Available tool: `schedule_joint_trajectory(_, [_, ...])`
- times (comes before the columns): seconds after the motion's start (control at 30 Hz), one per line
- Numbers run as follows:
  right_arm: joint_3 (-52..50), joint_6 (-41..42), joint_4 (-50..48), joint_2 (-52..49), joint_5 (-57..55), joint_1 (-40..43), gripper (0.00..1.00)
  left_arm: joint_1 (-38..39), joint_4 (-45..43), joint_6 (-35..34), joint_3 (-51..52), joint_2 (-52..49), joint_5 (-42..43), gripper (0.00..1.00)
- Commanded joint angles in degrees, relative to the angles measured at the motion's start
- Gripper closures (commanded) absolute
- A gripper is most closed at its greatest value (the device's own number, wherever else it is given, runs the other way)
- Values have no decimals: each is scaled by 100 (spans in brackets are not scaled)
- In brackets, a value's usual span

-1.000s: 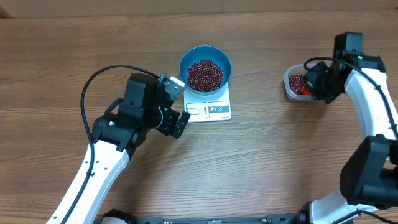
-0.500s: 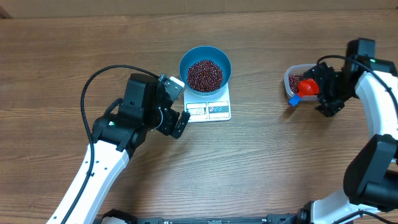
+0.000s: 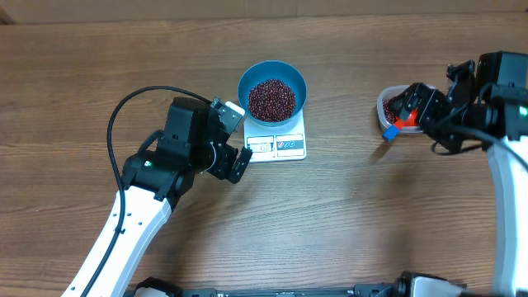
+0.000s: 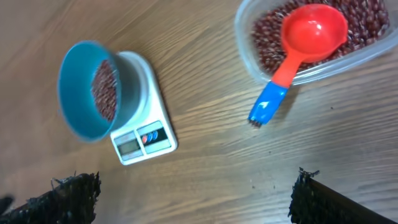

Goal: Scoop item into bowl and weigh 150g on scale
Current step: 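Lower the scoop into the tub and open the right gripper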

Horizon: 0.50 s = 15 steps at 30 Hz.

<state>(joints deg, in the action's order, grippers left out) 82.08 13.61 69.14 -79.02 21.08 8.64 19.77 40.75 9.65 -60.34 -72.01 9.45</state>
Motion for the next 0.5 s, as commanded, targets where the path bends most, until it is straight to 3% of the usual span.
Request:
schedule_joint_trajectory(0.0, [201,-214,90,767,-153,-295,0,-24,-9,107,15,39,63,0])
schedule_joint_trajectory(0.13, [201,-144,374,1587,-129,-413,0,-24,-9,107,15,39,63,0])
schedule_joint_trajectory(0.47, [199,-146,581,1751,-129,-413,0,-24,-9,107,15,39,63,0])
